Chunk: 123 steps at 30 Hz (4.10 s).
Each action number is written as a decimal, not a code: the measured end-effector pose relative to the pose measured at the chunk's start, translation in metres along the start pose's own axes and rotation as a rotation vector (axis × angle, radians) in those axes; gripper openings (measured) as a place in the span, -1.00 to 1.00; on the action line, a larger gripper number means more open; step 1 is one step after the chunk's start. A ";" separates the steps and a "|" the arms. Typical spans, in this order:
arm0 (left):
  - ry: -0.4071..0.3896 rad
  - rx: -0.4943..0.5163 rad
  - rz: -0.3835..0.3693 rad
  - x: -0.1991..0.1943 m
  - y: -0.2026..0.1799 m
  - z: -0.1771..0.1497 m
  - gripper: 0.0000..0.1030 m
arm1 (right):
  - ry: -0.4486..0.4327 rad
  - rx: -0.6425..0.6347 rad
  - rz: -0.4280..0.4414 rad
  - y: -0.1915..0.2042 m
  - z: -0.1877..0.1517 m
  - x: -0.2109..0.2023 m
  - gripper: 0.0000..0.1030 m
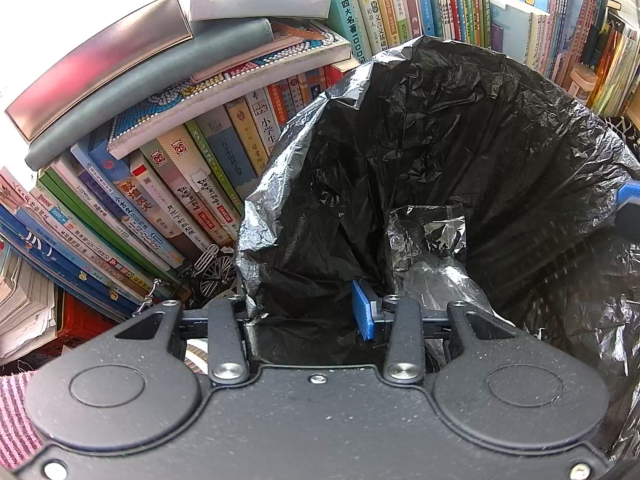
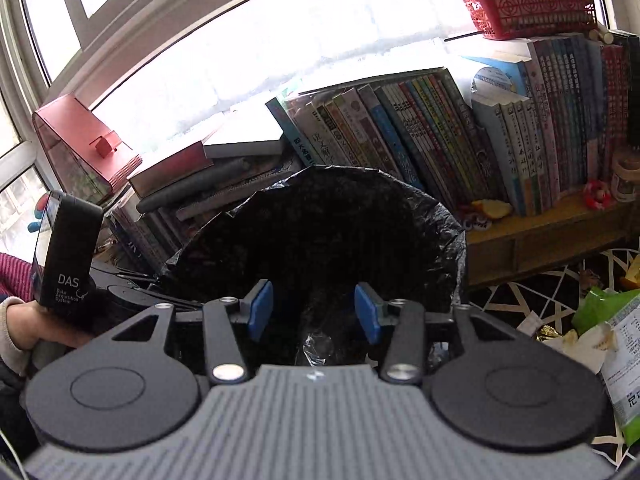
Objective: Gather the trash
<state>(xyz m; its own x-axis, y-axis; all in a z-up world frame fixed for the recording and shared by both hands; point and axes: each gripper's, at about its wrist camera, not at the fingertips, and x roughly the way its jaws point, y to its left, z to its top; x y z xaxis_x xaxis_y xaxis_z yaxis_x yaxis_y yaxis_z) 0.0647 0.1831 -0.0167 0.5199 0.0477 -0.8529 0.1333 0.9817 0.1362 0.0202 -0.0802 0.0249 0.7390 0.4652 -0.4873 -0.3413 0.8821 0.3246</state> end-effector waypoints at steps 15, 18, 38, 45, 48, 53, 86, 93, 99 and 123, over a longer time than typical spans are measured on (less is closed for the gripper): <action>0.000 0.000 -0.001 0.000 0.001 0.000 -0.28 | -0.226 0.165 -0.266 -0.065 0.025 -0.044 0.67; 0.000 0.000 0.000 0.000 0.000 0.000 -0.28 | -0.252 0.227 -0.379 -0.092 0.024 -0.050 0.72; 0.002 0.001 0.003 0.000 0.000 0.000 -0.27 | -0.060 0.670 -0.880 -0.263 -0.066 -0.029 0.94; 0.004 0.002 0.008 0.001 -0.001 -0.002 -0.25 | -0.057 0.917 -0.833 -0.299 -0.102 -0.037 1.00; 0.005 0.003 0.009 0.002 -0.001 -0.002 -0.24 | -0.047 0.960 -0.791 -0.304 -0.111 -0.033 1.00; 0.009 0.007 0.010 0.004 0.000 -0.001 -0.24 | -0.033 0.951 -0.698 -0.301 -0.110 -0.027 0.79; 0.011 0.006 -0.001 0.004 0.001 0.000 -0.24 | 0.048 0.787 -0.745 -0.266 -0.067 -0.006 -0.67; 0.010 0.006 -0.001 0.003 0.001 0.000 -0.24 | -0.059 0.741 -0.736 -0.243 -0.032 -0.034 -0.73; 0.010 0.005 -0.003 0.003 0.000 0.000 -0.24 | -0.161 0.662 -0.700 -0.215 -0.004 -0.055 -0.74; 0.010 0.005 -0.005 0.001 -0.001 0.000 -0.25 | -0.431 0.425 -0.195 -0.092 0.066 -0.113 -0.74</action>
<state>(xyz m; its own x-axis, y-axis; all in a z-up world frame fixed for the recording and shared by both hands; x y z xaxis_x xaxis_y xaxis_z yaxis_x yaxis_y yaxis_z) 0.0649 0.1825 -0.0179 0.5112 0.0449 -0.8583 0.1400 0.9809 0.1347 0.0067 -0.2191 0.1031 0.9621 0.1496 -0.2280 0.0176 0.8003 0.5993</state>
